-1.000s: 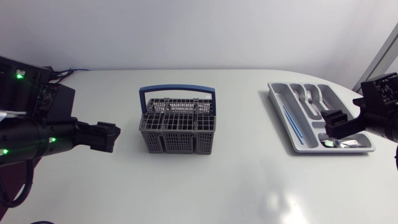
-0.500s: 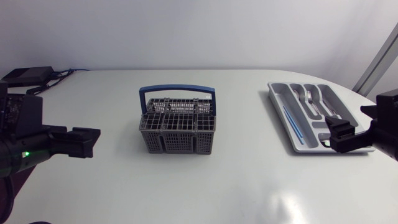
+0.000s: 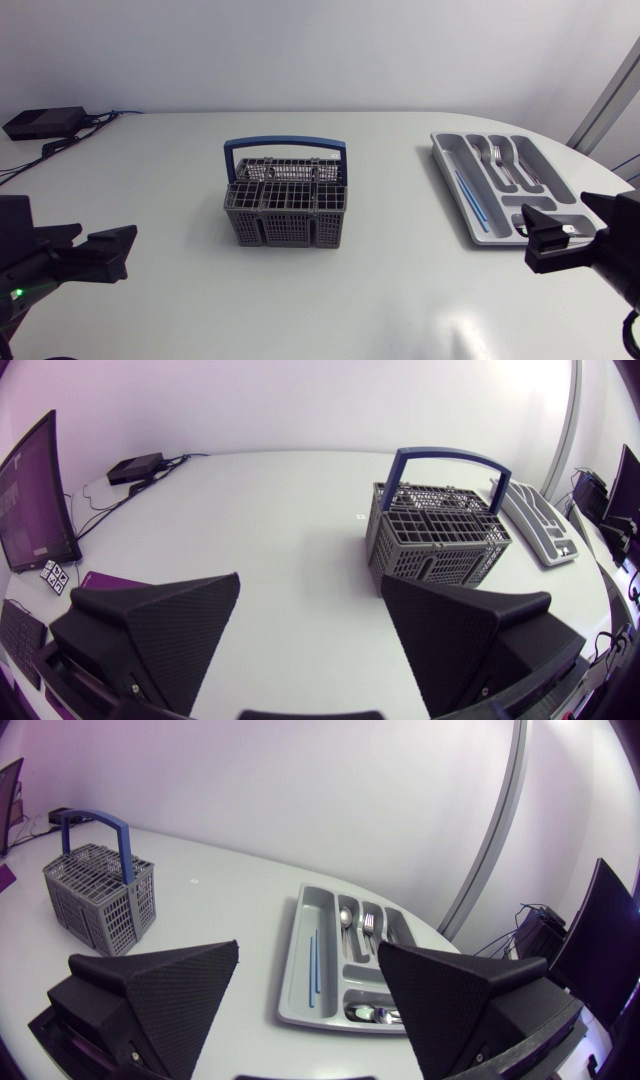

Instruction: Unload the cutlery basket into the drawer organizer.

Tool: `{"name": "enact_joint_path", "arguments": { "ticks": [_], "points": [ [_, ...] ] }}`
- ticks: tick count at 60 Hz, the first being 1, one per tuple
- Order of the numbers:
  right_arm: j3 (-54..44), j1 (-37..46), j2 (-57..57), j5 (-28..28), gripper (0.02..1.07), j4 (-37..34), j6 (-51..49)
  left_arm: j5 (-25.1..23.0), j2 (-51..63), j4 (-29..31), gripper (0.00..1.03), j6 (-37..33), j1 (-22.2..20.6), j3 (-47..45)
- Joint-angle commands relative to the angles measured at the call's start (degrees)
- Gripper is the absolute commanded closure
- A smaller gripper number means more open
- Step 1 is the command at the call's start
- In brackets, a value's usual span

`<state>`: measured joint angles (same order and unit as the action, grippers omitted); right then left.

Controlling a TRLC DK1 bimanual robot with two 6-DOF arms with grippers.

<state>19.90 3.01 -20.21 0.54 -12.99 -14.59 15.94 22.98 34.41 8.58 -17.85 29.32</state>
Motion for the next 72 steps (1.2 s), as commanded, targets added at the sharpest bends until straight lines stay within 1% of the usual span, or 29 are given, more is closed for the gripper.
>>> {"name": "enact_joint_path", "arguments": {
  "ticks": [1,15,23,36,72],
  "points": [
    [-3.4,-0.7,2.6,-0.4,0.07,2.0,3.2,0.8,-2.9,-1.0,0.04,-2.3,2.0,-2.1],
    [-10.0,-1.6,9.7,-0.5,0.07,6.4,7.8,0.8,-9.4,-2.0,0.04,-3.6,4.1,-5.2],
    [-13.6,-2.1,13.5,-0.5,0.07,8.8,10.3,0.8,-13.3,-5.9,0.04,-4.8,6.5,-7.8],
    [-19.9,-3.0,20.2,-0.5,0.07,13.0,14.6,-3.4,-15.7,-12.9,0.04,-5.7,9.3,-13.1],
    [-19.9,-3.0,20.2,-0.5,0.07,13.0,14.6,-14.3,-22.0,-31.6,0.04,-8.2,16.7,-27.2]
  ]
}}
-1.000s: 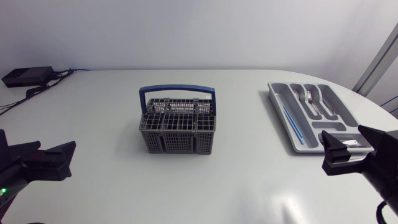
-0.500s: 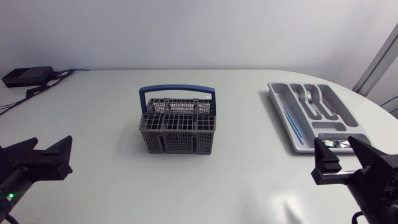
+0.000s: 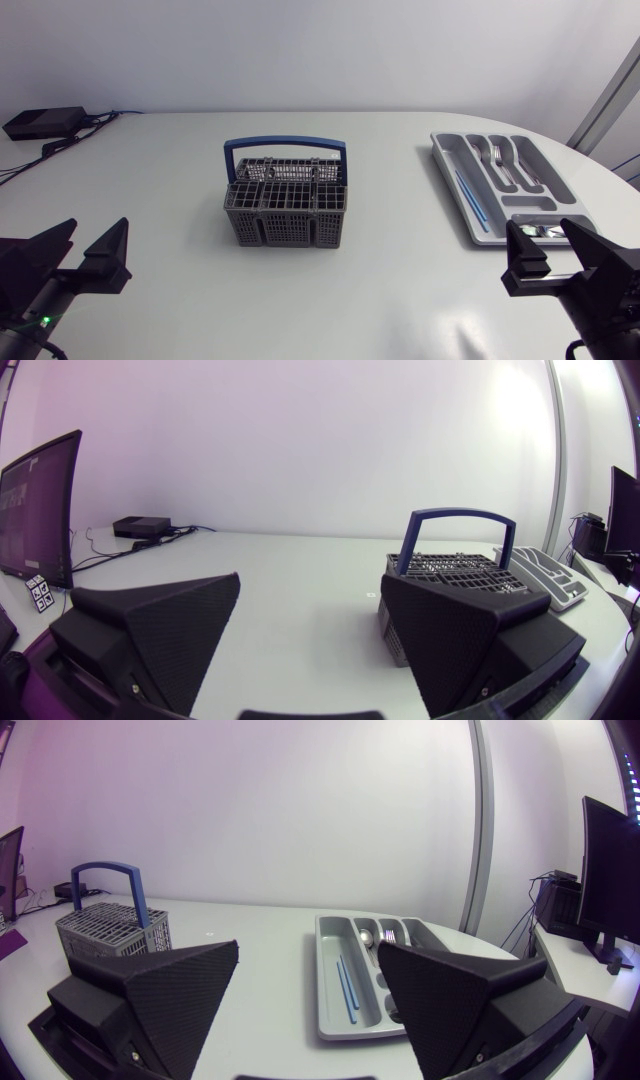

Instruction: Unload the cutlery basket into the drawer organizer.

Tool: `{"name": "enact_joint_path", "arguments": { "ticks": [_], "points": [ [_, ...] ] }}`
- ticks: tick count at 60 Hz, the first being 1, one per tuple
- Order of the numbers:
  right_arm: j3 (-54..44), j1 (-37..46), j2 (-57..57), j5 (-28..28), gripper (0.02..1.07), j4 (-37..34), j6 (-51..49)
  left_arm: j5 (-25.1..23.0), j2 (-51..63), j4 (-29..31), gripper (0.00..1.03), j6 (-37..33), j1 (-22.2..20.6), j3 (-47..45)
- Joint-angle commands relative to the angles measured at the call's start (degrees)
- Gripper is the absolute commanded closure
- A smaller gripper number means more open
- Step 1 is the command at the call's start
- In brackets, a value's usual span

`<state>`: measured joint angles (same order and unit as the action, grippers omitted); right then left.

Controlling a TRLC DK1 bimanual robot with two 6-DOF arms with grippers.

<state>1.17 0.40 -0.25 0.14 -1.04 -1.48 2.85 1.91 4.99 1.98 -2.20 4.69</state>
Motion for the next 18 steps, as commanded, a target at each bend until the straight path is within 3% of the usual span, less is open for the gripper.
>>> {"name": "enact_joint_path", "arguments": {
  "ticks": [1,18],
  "points": [
    [-1.2,-0.4,0.3,-0.1,0.07,1.0,1.5,-1.5,-1.1,-2.7,0.04,-1.7,1.3,-2.9],
    [-1.2,-0.4,0.3,-0.1,0.07,1.0,1.5,-2.9,-1.9,-5.0,0.04,-2.0,2.2,-4.7]
  ]
}}
